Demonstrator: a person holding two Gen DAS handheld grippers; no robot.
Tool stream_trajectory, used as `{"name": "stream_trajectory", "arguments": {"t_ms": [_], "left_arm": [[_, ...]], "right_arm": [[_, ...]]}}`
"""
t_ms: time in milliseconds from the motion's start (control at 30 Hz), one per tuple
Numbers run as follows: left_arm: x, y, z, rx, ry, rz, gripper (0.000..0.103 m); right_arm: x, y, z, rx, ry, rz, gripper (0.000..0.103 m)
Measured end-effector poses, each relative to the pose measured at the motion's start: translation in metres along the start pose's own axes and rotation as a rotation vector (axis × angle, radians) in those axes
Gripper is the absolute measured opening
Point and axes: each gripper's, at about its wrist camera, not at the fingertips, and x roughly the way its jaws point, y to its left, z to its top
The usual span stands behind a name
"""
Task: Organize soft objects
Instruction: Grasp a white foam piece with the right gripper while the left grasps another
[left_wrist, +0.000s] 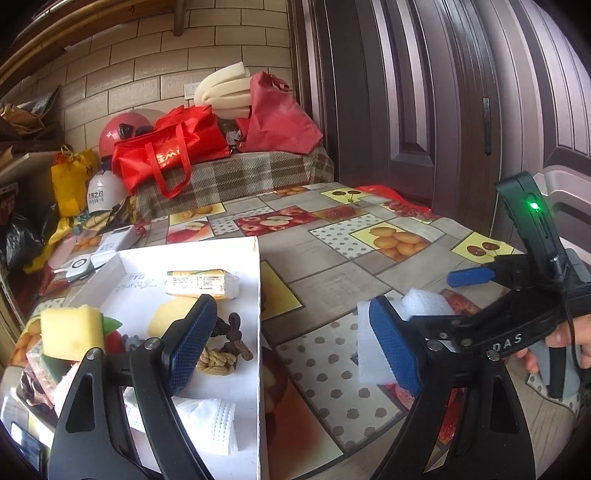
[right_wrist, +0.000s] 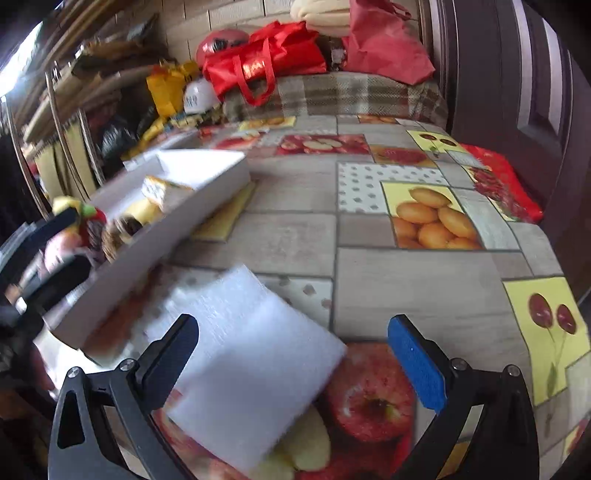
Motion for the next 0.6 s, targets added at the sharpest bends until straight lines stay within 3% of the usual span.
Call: {"name": "stream_trajectory", "arguments": {"t_ms": [100, 200, 367, 433, 600], "left_arm": [[0.009, -0.012, 0.001, 0.059, 0.049, -0.015, 0.085], [0.025, -0.033, 0.002, 0.114, 0.125, -0.108, 0.085], [0.064, -0.065, 0.0, 0.189, 0.297, -0.079, 0.085], [0.069, -0.066, 0.002, 0.152, 0.317, -0.114, 0.085], [0.077, -0.07, -0.003, 0.167, 0.365, -0.148, 0.085]], "right_arm": [[-0.022, -0.032, -0.011, 0.069, -0.019, -0.052, 0.103], [-0.039, -0.054, -0.017, 0.063, -0.046, -0.162, 0.103], [-0.036, -0.048, -0.019, 0.034, -0.005, -0.121, 0.103], [-0.032, -0.045, -0.017, 0.037, -0.001, -0.132, 0.103], [-0.025, -0.041, -0.02, 0.054, 0.042, -0.115, 0.102]]}}
